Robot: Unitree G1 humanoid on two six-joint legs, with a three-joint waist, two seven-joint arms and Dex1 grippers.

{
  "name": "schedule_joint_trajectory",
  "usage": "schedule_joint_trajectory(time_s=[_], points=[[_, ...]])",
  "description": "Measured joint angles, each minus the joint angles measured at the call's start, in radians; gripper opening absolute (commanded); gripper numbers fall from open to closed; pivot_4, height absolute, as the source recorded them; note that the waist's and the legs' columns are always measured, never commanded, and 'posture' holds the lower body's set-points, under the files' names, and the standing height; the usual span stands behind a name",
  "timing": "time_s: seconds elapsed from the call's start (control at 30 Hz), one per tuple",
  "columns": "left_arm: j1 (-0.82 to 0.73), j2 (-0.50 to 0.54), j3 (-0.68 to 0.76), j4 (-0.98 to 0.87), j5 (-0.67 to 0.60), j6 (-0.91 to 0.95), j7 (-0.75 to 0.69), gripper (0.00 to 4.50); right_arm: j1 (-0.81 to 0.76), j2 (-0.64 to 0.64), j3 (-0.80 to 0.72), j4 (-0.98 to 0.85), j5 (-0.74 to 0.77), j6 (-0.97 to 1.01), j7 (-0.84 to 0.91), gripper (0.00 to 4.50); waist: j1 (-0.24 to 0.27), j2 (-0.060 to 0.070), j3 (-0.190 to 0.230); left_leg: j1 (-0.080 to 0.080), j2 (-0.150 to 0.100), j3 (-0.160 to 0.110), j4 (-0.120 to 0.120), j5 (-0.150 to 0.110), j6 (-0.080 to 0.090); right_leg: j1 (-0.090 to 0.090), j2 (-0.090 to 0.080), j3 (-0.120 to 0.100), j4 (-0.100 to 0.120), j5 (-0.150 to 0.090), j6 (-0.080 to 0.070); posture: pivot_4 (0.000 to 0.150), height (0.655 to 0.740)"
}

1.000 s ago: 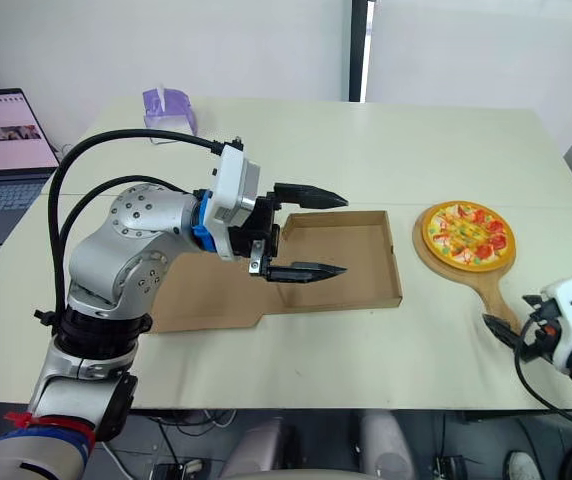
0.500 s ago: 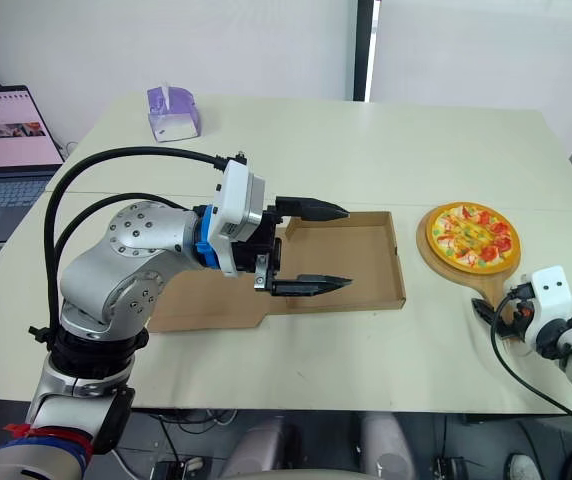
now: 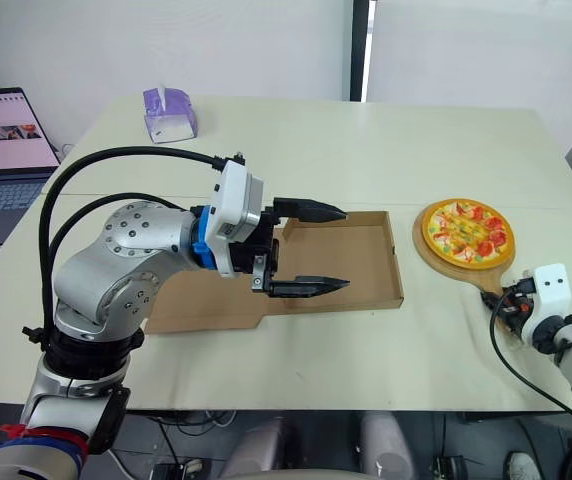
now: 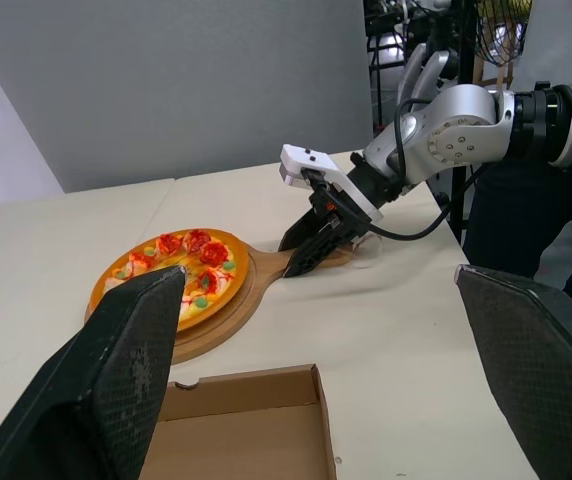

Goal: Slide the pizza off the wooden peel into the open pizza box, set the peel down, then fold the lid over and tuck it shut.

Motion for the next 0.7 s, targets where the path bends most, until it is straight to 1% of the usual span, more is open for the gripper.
schedule_joint_trajectory(time_s=[0.3,0.4,0.47,0.5,0.53,0.6,0.7], points=[[-0.002,0.000,0.005,0.024,0.000,-0.030,0.000,4.50,-0.013,0.048,-0.018,-0.016,0.002,-0.005,-0.048,1.62,-0.005,0.000,0.001,0.000,0.000,0.000,0.000,0.000,0.000,0.000,0.000,0.000,0.000,0.000,0.000,0.150,0.7400],[-0.014,0.002,0.020,0.044,-0.003,-0.031,0.001,4.50,-0.052,0.049,-0.010,-0.016,0.002,-0.004,-0.055,1.62,-0.006,0.007,0.006,-0.001,0.000,0.001,0.000,0.000,0.000,-0.001,0.000,0.001,0.000,0.000,0.000,0.150,0.7400],[-0.027,0.014,0.044,0.061,-0.004,-0.029,0.003,4.50,-0.113,0.012,0.016,-0.016,0.002,-0.001,-0.029,1.62,-0.008,0.013,0.009,-0.002,-0.001,0.002,0.000,0.000,0.000,-0.007,0.000,0.002,0.001,0.000,0.001,0.150,0.7400],[-0.032,0.018,0.051,0.067,-0.004,-0.028,0.003,4.50,-0.136,-0.002,0.022,-0.016,0.002,-0.002,-0.017,1.62,-0.008,0.013,0.009,-0.003,-0.001,0.002,0.000,0.000,0.000,-0.009,0.000,0.002,0.001,0.001,0.000,0.150,0.7400],[-0.035,0.022,0.060,0.077,-0.007,-0.026,0.002,4.50,-0.166,-0.021,0.033,-0.016,0.002,-0.001,-0.005,1.62,-0.008,0.013,0.009,-0.004,-0.001,0.002,0.000,0.000,0.000,-0.009,0.000,0.002,0.001,0.003,-0.004,0.150,0.7400],[-0.058,0.034,0.088,0.110,-0.025,-0.010,0.003,4.50,-0.253,-0.084,0.062,-0.016,0.002,0.002,0.042,1.62,-0.008,0.014,0.011,-0.006,-0.001,0.002,-0.001,0.000,0.000,-0.012,0.000,0.001,0.001,0.003,-0.005,0.150,0.7400],[-0.086,0.062,0.131,0.141,-0.048,0.019,0.005,4.50,-0.368,-0.142,0.118,-0.005,0.000,-0.001,0.109,1.62,-0.009,0.013,0.011,-0.006,-0.001,0.001,-0.001,0.000,0.000,-0.012,0.000,0.000,0.000,0.004,-0.005,0.150,0.7400]])
